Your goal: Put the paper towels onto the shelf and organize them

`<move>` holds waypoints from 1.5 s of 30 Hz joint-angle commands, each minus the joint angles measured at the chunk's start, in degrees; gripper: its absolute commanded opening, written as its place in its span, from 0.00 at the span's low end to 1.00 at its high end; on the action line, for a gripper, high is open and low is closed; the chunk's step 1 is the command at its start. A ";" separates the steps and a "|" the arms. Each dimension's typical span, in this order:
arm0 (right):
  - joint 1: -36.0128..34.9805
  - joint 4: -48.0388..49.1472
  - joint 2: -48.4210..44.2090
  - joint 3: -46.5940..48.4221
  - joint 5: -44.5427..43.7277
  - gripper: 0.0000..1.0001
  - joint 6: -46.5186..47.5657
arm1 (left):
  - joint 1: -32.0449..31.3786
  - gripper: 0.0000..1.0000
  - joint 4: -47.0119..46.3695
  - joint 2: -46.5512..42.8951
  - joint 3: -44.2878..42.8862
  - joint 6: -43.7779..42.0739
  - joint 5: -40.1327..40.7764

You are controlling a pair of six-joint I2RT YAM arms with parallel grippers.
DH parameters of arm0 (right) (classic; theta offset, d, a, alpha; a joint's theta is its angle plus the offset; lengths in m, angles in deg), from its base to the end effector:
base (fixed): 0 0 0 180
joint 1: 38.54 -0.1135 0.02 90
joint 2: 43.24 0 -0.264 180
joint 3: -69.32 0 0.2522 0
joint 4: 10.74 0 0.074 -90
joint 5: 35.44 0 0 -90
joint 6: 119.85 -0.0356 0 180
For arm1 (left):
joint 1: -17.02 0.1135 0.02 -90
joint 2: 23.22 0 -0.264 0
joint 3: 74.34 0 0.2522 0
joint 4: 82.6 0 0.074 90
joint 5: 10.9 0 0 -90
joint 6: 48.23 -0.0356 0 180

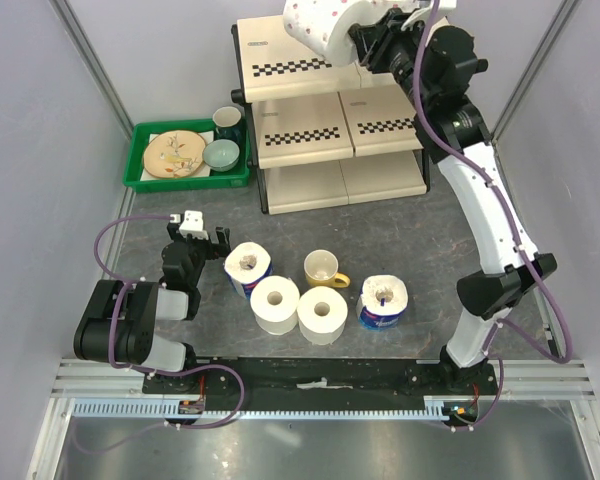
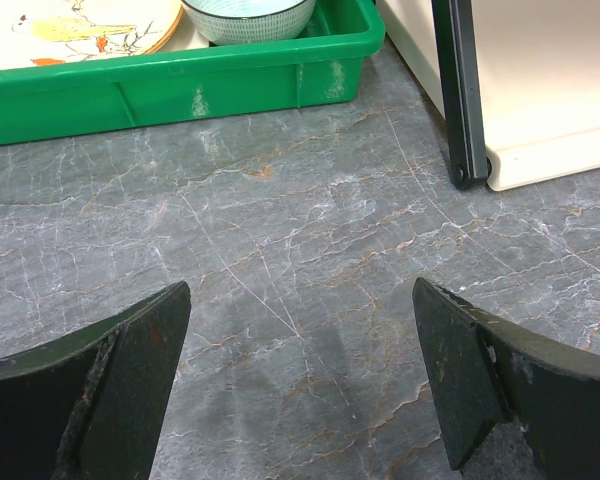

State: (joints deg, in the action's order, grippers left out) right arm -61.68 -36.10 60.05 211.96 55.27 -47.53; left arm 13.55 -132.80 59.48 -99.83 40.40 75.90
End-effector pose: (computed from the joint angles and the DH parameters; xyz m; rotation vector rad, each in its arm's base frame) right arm 0.3511 0.1505 0.5568 -0.0751 1.3501 0.6113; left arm 0.2312 -0.0160 0.1500 0.1133 1.6897 -0.0747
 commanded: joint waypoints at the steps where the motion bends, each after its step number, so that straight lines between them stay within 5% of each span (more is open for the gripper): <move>1: 0.02 -0.53 -5.19 2.53 -3.25 0.28 2.20 | 0.04 0.99 -2.22 -0.52 -0.49 -1.18 -0.58; 7: 0.11 -6.59 -9.32 -1.16 -4.59 0.28 2.99 | 0.04 1.00 -2.22 -0.43 -0.49 -1.18 -0.58; 15: 0.02 -6.86 -26.28 -21.11 3.33 0.29 1.85 | 0.04 1.00 -2.22 -0.52 -0.49 -1.18 -0.58; 22: 0.02 -17.73 -36.74 -30.52 0.26 0.29 0.97 | 0.04 1.00 -2.30 -0.52 -0.49 -1.18 -0.58; 31: 0.11 -32.60 -38.95 -37.64 -10.28 0.28 0.27 | 0.04 1.00 -2.31 -0.52 -0.49 -1.18 -0.67; 45: 0.11 -36.93 -29.46 -49.15 -19.78 0.28 -0.08 | 0.04 1.00 -2.30 -0.52 -0.49 -1.18 -0.66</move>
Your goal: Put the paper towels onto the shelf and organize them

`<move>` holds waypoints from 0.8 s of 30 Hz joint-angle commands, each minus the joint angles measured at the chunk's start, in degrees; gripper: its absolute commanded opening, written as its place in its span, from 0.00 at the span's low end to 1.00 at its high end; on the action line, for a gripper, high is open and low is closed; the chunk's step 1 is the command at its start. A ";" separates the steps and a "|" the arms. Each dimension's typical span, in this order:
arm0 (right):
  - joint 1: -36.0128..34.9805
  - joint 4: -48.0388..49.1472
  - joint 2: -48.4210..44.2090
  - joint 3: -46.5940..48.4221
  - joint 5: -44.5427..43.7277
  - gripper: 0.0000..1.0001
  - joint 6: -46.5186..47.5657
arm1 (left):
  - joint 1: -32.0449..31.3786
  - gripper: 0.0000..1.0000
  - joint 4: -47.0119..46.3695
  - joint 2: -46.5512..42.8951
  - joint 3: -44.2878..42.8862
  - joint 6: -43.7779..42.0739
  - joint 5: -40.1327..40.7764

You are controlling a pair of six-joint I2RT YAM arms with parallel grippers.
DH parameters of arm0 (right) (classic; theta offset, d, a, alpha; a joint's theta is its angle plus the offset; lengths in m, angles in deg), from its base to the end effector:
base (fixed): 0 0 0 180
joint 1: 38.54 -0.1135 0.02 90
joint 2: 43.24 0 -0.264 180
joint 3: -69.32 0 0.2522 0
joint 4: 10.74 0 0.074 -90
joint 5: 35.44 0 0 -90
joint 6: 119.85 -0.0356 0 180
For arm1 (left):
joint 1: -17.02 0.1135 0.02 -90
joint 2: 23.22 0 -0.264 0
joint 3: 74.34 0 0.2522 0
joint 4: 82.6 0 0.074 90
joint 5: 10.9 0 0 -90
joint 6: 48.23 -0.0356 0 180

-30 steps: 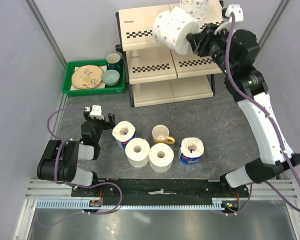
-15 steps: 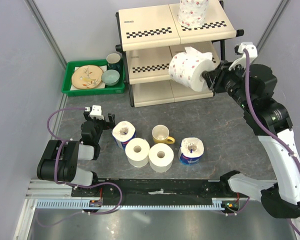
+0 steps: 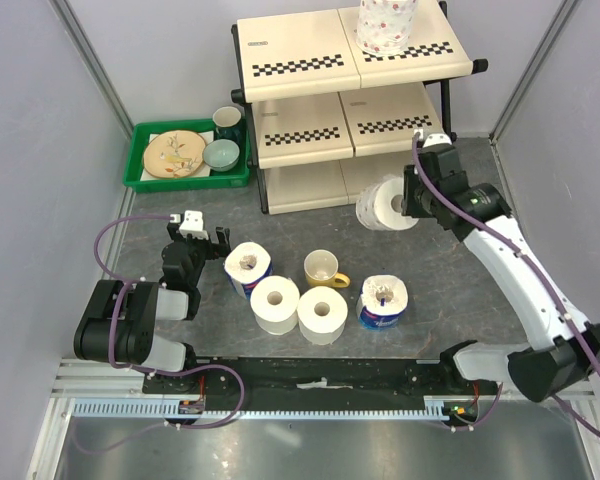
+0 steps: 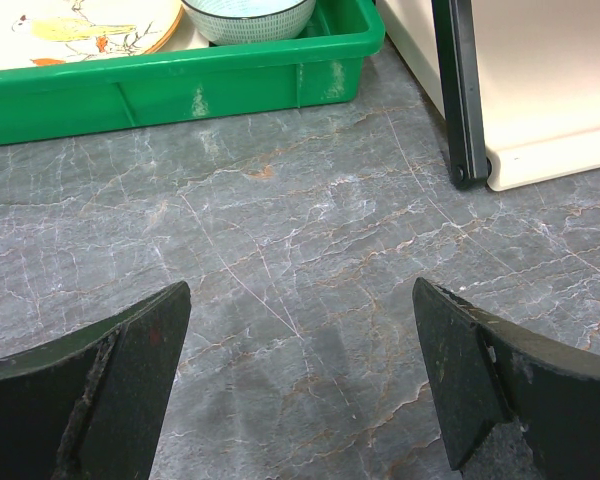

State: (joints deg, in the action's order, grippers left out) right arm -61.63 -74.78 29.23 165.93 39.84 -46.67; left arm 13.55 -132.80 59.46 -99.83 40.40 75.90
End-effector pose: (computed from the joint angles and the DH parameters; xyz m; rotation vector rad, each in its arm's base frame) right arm 0.2370 0.0912 0.3988 0.0125 2.2414 0.0852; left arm 0.2312 -0.0160 0.1501 0.1133 1.6894 -0.0747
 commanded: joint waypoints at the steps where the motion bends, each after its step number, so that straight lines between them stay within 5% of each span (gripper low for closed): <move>1: 0.06 1.94 2.58 -4.09 -4.26 0.28 -0.94 | 0.04 0.99 -2.31 -0.41 -0.49 -1.27 -0.67; 13: 0.06 6.60 12.34 -10.96 -1.90 0.30 -0.41 | 0.04 1.00 -2.22 -0.41 -0.49 -1.27 -0.58; 20: 0.06 6.77 15.07 -11.39 -0.84 0.64 -0.23 | 0.04 1.00 -2.22 -0.41 -0.49 -1.27 -0.58; 24: -0.02 8.88 13.41 -12.88 -0.84 0.73 -0.93 | 0.04 1.00 -2.22 -0.41 -0.49 -1.27 -0.58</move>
State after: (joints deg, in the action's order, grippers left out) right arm -61.63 -68.99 44.79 154.04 39.23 -46.76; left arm 13.55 -132.80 59.48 -99.83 40.40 75.90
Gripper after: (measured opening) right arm 0.711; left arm 0.993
